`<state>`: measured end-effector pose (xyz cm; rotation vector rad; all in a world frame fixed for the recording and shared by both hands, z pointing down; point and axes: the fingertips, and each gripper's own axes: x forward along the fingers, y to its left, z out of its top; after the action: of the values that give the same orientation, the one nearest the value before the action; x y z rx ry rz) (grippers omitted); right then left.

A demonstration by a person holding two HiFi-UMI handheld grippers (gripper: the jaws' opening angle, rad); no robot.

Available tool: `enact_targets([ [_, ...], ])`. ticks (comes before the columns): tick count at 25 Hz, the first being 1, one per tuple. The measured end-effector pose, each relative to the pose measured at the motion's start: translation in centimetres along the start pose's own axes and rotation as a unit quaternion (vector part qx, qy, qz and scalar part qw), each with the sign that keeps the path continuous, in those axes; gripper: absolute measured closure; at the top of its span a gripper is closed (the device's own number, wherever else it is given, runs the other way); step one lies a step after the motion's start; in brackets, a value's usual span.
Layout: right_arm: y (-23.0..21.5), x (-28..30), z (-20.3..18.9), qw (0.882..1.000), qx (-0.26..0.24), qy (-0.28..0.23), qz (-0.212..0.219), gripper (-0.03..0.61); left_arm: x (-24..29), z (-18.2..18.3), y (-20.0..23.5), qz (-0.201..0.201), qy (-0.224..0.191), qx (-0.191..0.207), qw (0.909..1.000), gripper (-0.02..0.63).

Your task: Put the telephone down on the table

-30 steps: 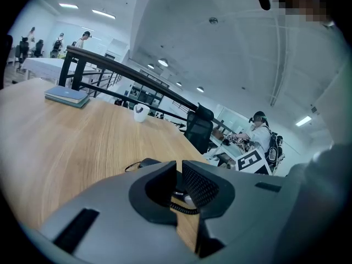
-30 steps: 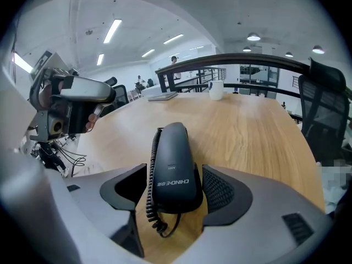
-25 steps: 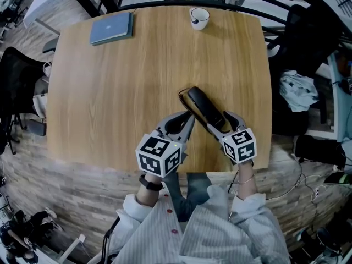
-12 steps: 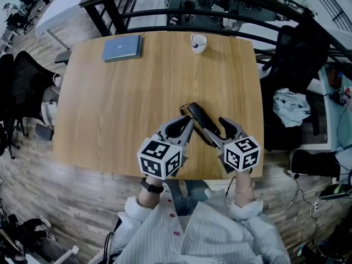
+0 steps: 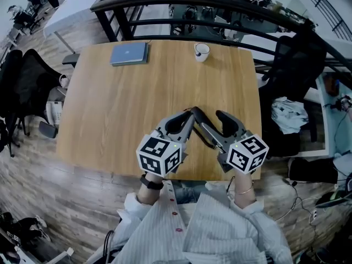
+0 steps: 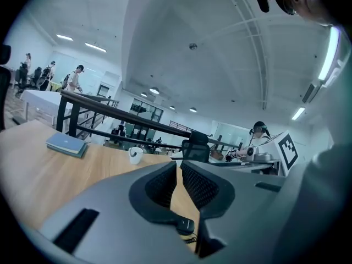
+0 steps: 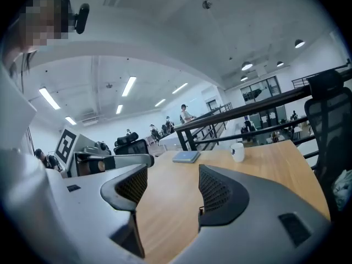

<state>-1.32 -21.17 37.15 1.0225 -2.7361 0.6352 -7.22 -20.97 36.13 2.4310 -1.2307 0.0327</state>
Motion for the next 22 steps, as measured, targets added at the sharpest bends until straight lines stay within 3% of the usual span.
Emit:
enact_targets([
  [6, 1.9, 0.0, 2.0, 1.000, -0.017, -0.022, 0.009, 0.281, -0.7, 1.1, -0.4, 0.000, -0.014, 0.017, 0.9998, 0.572],
  [10, 2.6, -0.3, 3.4, 0.999, -0.030, -0.046, -0.002, 0.379, -1.5, 1.7, -0.7, -0.001, -0.023, 0.031, 0.9993, 0.572],
  [17, 3.6, -0.1, 4.4, 0.995, -0.076, -0.062, -0.013, 0.459, -2.0, 2.4, -0.9, -0.012, -0.036, 0.038, 0.9986, 0.572],
  [22, 3.8, 0.2, 3.9, 0.996, -0.065, -0.063, -0.015, 0.506, -1.9, 2.8, -1.1, -0.020, -0.039, 0.040, 0.9983, 0.572],
])
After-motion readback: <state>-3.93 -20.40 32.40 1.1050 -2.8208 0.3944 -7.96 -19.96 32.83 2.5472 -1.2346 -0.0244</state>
